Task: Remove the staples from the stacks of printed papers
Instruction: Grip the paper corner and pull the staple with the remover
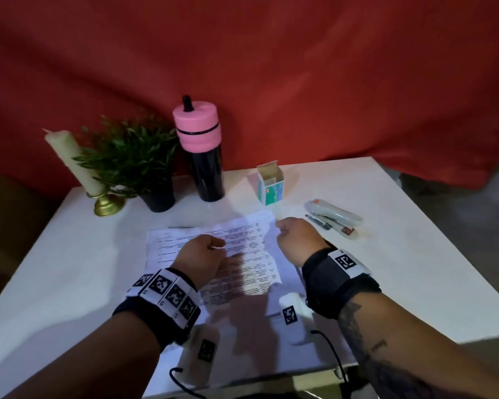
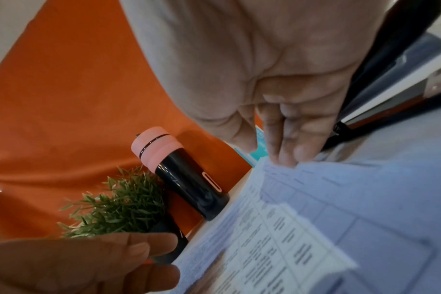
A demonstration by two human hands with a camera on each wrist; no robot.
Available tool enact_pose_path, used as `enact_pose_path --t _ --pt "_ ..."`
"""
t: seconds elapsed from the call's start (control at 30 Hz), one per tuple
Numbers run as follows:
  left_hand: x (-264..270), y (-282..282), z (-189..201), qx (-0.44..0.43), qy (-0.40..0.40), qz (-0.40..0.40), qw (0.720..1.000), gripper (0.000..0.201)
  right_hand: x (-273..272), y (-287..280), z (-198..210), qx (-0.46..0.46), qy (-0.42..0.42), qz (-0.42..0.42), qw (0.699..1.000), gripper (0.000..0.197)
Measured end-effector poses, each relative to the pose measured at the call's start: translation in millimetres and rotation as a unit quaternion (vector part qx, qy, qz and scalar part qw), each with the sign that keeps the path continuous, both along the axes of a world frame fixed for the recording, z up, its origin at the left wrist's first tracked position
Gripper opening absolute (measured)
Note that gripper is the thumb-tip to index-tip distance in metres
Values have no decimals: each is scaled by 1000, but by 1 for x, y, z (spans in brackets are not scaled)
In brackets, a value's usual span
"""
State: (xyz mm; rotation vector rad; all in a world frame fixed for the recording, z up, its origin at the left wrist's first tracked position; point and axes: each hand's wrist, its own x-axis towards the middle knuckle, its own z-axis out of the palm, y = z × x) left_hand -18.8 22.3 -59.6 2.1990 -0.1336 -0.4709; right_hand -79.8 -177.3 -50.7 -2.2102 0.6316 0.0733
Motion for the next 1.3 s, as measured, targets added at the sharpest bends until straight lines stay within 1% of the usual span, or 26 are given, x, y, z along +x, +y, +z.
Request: enact_pose_path --t 0.07,0.17,0.2,0.3,0.43,0.5,0.53,0.57,0.6,0.63,0.67,0.7,0.73,0.77,0.83,0.87,0.9,0.93,1.0,1.03,1.07,1.1,1.13,1.23,1.27,1.3 --pt "4 10 -6 -6 10 0 1000 15 4 5 0 -33 0 -36 999 42" --pt "3 19 -12 -35 38 -10 999 17 7 8 1 -58 14 -45 997 25" --pt "2 22 -14 -44 43 -17 998 19 7 10 2 -59 14 -49 997 22" --pt "2 28 -15 -52 39 -40 997 20 5 15 3 -58 4 -83 995 28" --pt "3 33 -18 -36 30 -78 996 24 1 22 3 12 -46 -107 993 34" --pt "3 31 -16 -44 30 -80 995 26 -1 21 3 40 -45 -72 996 16" --pt "3 31 -14 -48 18 -73 996 26 -2 20 3 56 -50 -66 995 11" --pt "5 30 -10 -29 -25 -56 998 26 -4 15 3 78 -55 -71 993 15" --pt "9 30 -6 11 -94 -24 995 28 -5 9 4 109 -69 -78 989 15" --pt "13 32 -1 55 -167 19 984 32 -6 1 2 150 -82 -88 981 10" --pt "17 35 3 84 -222 76 968 41 -8 -6 2 196 -102 -93 971 9" --pt "22 39 9 87 -242 140 956 52 -9 -12 4 237 -113 -90 961 15" --pt "27 44 15 62 -237 195 950 61 -11 -17 7 274 -123 -82 950 21" --pt "33 50 21 20 -209 228 951 69 -11 -21 9 292 -126 -74 945 24" --pt "46 58 28 -109 -106 233 961 75 -10 -27 11 306 -129 -57 941 26" --pt "50 59 32 -158 -53 217 962 70 -9 -29 12 309 -128 -53 941 25" --pt "53 60 32 -183 -19 198 963 61 -7 -31 12 288 -120 -50 949 23" --pt "57 61 29 -196 -3 180 964 55 -4 -34 9 241 -117 -45 962 21" --pt "54 60 29 -217 0 152 964 44 1 -40 11 97 -70 -10 993 26" --pt "51 59 32 -228 -6 143 963 38 2 -43 13 10 -23 13 1000 29" --pt "46 58 38 -239 -17 137 961 29 2 -44 16 -87 26 42 995 30" --pt "44 59 40 -243 -27 138 960 20 0 -45 18 -173 77 75 979 33" --pt "43 59 43 -237 -39 143 960 15 -3 -46 18 -229 112 95 962 36" --pt "36 61 49 -237 -68 159 956 12 -6 -47 14 -261 208 98 937 36" --pt "34 62 52 -242 -75 164 953 12 -7 -47 11 -275 231 89 929 27" --pt "31 63 53 -248 -81 165 951 10 -8 -48 8 -275 234 70 930 29"
